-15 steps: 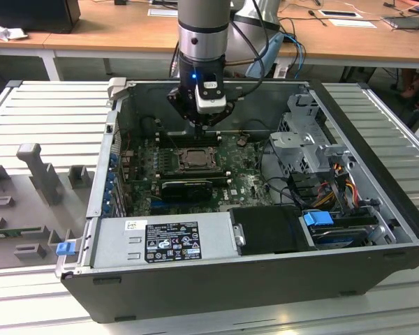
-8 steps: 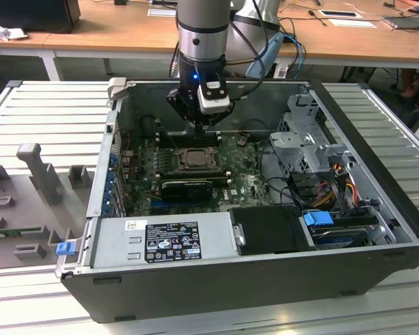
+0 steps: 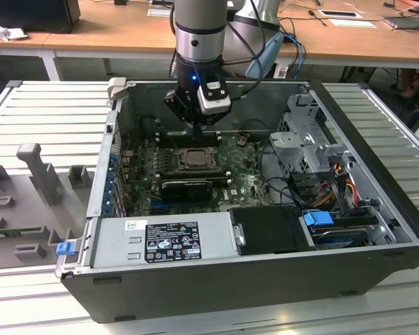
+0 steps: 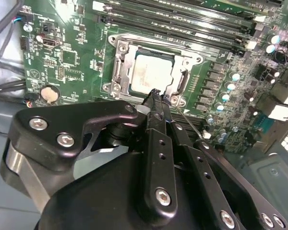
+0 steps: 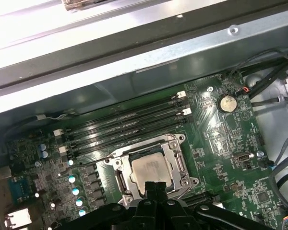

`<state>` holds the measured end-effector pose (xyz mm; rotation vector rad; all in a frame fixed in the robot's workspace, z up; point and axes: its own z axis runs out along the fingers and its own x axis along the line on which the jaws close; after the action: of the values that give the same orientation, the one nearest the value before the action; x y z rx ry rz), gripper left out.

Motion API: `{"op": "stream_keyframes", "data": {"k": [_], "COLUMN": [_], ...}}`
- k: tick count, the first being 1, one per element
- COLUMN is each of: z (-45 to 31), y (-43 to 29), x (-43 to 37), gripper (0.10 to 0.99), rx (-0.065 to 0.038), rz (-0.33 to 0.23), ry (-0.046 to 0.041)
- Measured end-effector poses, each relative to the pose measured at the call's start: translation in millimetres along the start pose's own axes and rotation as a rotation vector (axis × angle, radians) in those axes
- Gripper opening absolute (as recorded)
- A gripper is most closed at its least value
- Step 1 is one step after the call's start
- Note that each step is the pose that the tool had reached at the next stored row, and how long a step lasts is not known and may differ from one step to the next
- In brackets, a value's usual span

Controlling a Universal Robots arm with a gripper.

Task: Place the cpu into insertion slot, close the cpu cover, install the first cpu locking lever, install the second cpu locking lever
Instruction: 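Install the first cpu locking lever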

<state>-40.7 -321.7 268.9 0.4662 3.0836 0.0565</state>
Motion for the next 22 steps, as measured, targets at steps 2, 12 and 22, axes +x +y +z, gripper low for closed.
{"op": "stream_keyframes", "data": {"k": [2,12,22], "z": [0.4,1.8,2.5], "y": [-0.2,-0.3,-0.3], "x": [0.6,0.7,0.7], "gripper": [0.106,0.106,0.106], "rx": [0.000,-0.004,-0.008], "rz": [-0.019,-0.235,-0.436], "ry": [0.0008,0.0092,0.0171]}}
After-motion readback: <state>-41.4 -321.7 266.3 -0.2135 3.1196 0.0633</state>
